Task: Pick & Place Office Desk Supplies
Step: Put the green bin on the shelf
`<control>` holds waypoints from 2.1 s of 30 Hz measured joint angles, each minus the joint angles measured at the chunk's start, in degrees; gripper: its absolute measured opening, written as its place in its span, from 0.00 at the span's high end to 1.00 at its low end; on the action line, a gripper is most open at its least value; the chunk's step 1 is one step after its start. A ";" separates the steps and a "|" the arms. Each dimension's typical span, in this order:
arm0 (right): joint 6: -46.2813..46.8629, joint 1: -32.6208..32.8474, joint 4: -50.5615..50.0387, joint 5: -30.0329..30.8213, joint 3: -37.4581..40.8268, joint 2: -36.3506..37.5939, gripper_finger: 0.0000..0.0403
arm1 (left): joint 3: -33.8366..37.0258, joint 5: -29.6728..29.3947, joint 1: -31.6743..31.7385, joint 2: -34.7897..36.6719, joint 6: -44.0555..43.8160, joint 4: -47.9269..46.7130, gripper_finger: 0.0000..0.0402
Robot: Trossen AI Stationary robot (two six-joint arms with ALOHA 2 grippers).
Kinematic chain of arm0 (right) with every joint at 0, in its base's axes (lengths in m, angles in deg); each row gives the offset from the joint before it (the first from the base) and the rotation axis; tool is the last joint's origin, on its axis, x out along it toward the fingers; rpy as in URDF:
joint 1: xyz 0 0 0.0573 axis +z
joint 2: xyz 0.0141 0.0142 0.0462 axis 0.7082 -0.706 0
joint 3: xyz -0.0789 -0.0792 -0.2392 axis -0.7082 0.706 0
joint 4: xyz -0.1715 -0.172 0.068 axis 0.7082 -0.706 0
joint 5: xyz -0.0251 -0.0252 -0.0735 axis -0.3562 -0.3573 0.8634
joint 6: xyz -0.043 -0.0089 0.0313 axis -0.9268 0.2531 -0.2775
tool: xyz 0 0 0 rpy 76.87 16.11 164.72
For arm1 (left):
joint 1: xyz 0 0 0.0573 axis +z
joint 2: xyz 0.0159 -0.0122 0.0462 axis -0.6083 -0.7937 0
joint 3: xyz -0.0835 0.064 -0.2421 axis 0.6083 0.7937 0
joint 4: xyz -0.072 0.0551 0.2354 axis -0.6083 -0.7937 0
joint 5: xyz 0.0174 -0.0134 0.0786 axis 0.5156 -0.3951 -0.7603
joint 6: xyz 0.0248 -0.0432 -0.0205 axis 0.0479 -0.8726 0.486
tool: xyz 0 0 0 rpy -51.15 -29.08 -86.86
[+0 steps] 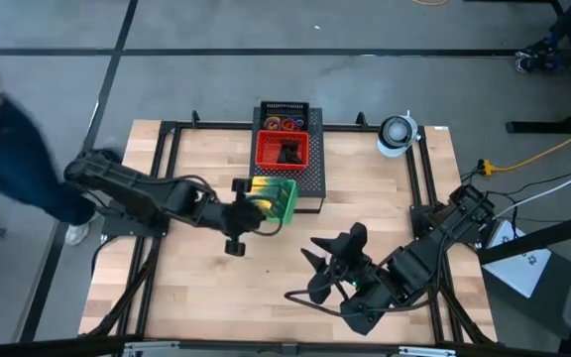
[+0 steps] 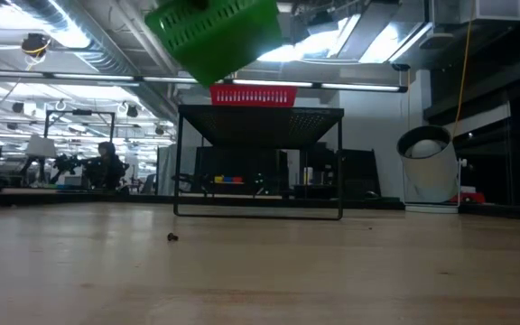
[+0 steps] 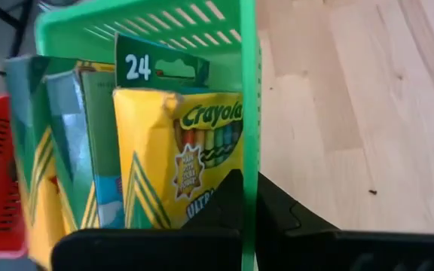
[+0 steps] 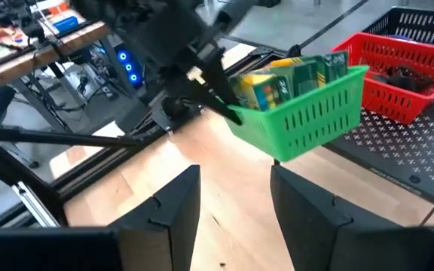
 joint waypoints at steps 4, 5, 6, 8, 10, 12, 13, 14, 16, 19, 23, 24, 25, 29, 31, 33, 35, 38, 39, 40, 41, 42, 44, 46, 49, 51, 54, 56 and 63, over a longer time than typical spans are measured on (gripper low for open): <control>-1.07 0.04 -0.01 -0.55 0.00 0.00 0.60 | -0.13 3.33 1.71 -2.56 0.04 -0.30 0.99; -1.35 0.04 -0.01 -0.92 0.00 0.00 0.60 | -0.13 3.55 2.14 -3.48 0.43 -0.26 0.99; -1.63 0.04 0.01 -1.48 0.00 0.00 0.60 | -0.13 3.86 2.57 -4.49 0.94 -0.19 0.99; -2.00 0.04 -0.03 -1.96 0.02 -0.02 0.60 | -0.13 4.07 3.60 -6.47 2.01 0.08 0.99; -2.06 0.04 -0.01 -2.56 0.02 -0.02 0.60 | -0.15 3.83 4.37 -8.33 2.54 0.43 0.99; -2.10 0.05 -0.01 -3.15 0.02 -0.02 0.60 | -0.34 3.44 4.71 -9.69 2.60 0.50 0.99; -2.26 0.07 -0.01 -3.38 0.02 -0.02 0.60 | -0.59 3.45 4.79 -10.16 2.60 0.40 0.99; -2.33 0.07 -0.01 -3.53 0.02 -0.02 0.60 | -1.10 3.29 4.83 -10.57 2.68 0.25 0.99; -2.78 0.06 -0.01 -3.92 0.02 -0.02 0.60 | -2.55 2.07 4.80 -11.23 2.88 -0.32 0.99; -3.34 0.07 -0.04 -4.47 0.02 -0.04 0.60 | -5.69 -0.03 4.44 -11.80 3.51 -2.52 0.99; -3.56 0.04 -0.03 -4.77 0.02 -0.04 0.60 | -9.99 -2.34 4.33 -12.01 4.65 -4.84 0.99; -3.56 0.04 -0.03 -4.77 0.02 -0.04 0.60 | -10.82 -2.76 4.43 -12.10 4.93 -5.66 0.99; -3.56 0.06 -0.03 -4.75 0.02 -0.04 0.60 | -11.66 -3.13 4.56 -12.26 4.91 -6.65 0.99; -3.59 0.04 -0.01 -4.75 0.02 -0.04 0.60 | -12.59 -2.96 4.87 -12.34 4.59 -10.62 0.99; -3.59 0.04 -0.01 -4.75 0.02 -0.04 0.60 | -12.57 -2.29 5.20 -12.38 4.07 -11.46 0.99; -3.59 0.04 0.01 -4.75 0.02 -0.04 0.60 | -12.59 -1.76 5.71 -12.38 3.70 -12.21 0.99; -3.61 0.04 0.01 -4.76 0.02 -0.04 0.60 | -12.59 -1.66 6.33 -12.88 3.64 -12.62 0.99; -3.62 0.04 0.03 -4.75 0.02 -0.04 0.60 | -12.61 -1.44 7.16 -14.04 3.60 -12.54 0.99; -3.70 0.04 0.05 -4.75 0.02 -0.04 0.60 | -12.65 -1.29 7.55 -14.54 3.63 -12.57 0.99; -3.72 0.04 0.08 -4.75 0.02 -0.05 0.60 | -12.65 -1.30 7.81 -15.21 3.61 -12.74 0.99; -3.72 0.04 0.06 -4.77 0.02 -0.07 0.60 | -12.65 -1.36 8.03 -15.89 3.64 -12.88 0.99; -3.72 0.04 0.08 -4.76 0.02 -0.07 0.60 | -12.65 -1.55 8.26 -16.41 3.70 -12.63 0.99; -3.72 0.04 0.08 -4.79 0.02 -0.07 0.60 | -12.68 -1.72 8.83 -17.38 3.87 -12.30 0.99; -3.75 0.04 0.08 -5.06 0.02 -0.07 0.60 | -12.72 -1.64 9.36 -17.98 3.87 -12.21 0.99; -3.79 0.04 0.08 -5.38 0.02 -0.07 0.60 | -12.70 -1.70 10.02 -17.93 3.83 -11.92 0.99; -3.98 0.04 0.08 -5.38 0.02 -0.07 0.60 | -12.79 -2.12 10.31 -17.60 3.80 -12.03 0.99; -4.19 0.04 0.07 -5.38 0.02 -0.07 0.60 | -13.92 -2.04 10.82 -17.56 3.67 -12.67 0.99; -4.20 0.04 0.06 -5.38 0.02 -0.07 0.60 | -14.80 -1.30 11.22 -17.56 4.18 -12.58 0.99; -4.09 0.04 0.08 -5.85 0.02 -0.07 0.60 | -15.34 -1.11 12.97 -17.56 4.83 -12.62 0.99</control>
